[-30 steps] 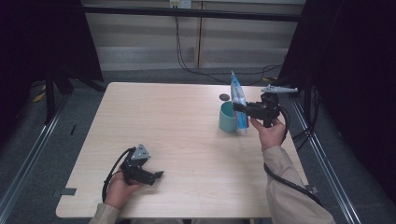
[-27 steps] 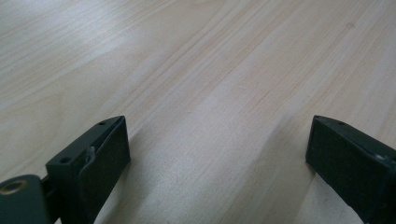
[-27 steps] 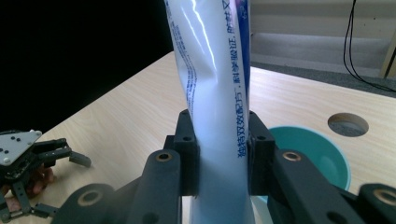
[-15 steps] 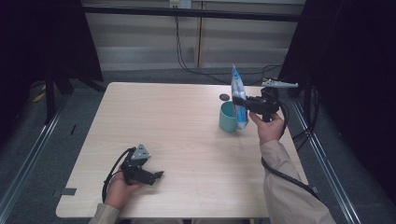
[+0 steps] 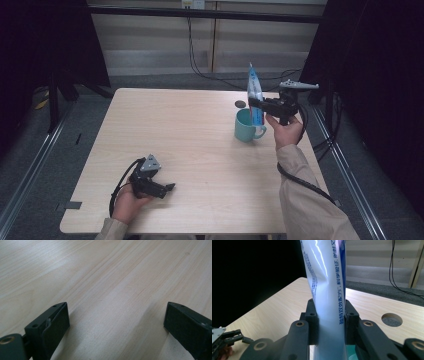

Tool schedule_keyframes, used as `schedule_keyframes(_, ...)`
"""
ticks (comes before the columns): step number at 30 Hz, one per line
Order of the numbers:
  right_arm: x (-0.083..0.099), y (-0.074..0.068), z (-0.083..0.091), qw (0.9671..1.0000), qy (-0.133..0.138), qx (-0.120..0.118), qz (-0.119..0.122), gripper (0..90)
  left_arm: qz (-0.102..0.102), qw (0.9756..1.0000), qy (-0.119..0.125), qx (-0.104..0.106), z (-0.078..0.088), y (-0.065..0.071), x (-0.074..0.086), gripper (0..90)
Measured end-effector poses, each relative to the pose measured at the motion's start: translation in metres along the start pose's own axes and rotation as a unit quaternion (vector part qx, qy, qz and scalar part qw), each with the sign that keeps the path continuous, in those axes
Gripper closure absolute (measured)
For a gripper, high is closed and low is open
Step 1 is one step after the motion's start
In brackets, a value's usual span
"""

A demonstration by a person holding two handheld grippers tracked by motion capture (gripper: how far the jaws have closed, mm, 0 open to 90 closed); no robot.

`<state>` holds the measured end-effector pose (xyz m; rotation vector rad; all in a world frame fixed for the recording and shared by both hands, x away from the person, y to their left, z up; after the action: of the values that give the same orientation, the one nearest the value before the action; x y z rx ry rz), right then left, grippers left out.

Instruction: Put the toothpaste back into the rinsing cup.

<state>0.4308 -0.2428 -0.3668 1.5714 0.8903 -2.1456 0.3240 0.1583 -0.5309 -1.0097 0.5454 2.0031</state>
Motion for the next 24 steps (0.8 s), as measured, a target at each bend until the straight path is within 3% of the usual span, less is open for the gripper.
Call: schedule_keyframes(24, -0.004, 0.015, -0.015, 0.9995, 0.012, 0.03, 0.002, 72.2, 0.006, 1.0, 0.005, -0.002, -0.001, 0.001, 0.0, 5.9)
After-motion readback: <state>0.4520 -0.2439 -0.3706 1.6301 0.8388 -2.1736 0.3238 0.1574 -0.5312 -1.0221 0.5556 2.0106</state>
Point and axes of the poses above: each handheld gripper's, and its own axes: z roughly backward along the jaws, x roughly out of its underside, y roughly to its right, the point moved 3 cm from there along -z, roughly forward along the jaws, and after that the axes turned 9 degrees about y, right-handed, at the moved point
